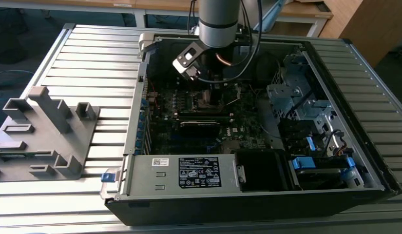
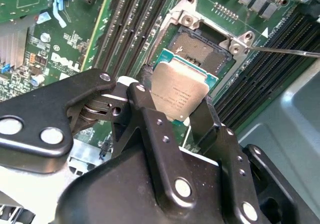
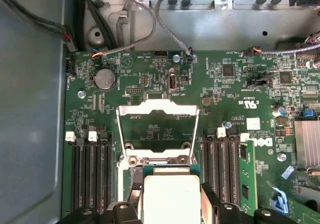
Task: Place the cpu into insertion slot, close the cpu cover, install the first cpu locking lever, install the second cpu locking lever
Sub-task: 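Place the cpu into insertion slot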
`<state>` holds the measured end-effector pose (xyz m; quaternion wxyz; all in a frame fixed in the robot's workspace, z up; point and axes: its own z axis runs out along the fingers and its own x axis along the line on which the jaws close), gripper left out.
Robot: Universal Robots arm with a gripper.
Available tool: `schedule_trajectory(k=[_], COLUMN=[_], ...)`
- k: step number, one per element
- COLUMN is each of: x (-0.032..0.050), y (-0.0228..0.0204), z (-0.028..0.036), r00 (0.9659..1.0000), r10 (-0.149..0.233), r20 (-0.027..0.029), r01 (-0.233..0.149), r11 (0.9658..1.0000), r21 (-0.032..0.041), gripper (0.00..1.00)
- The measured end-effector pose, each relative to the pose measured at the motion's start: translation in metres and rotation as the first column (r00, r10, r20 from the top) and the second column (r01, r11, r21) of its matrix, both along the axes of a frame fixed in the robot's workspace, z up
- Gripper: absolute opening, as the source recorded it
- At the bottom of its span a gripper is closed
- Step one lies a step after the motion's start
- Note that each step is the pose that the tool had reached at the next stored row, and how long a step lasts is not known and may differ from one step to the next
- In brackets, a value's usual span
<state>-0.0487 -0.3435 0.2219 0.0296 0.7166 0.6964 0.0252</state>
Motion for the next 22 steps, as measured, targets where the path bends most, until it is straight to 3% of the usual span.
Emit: schedule_trajectory(k=[22], x=[-0.0012], y=[0.0016], z=[-0.0037], r00=[1.0000], r10=[0.000], r20=[0.0002], r01=[0.000], r11=[1.0000], r21=[0.0004], gripper=[0.54])
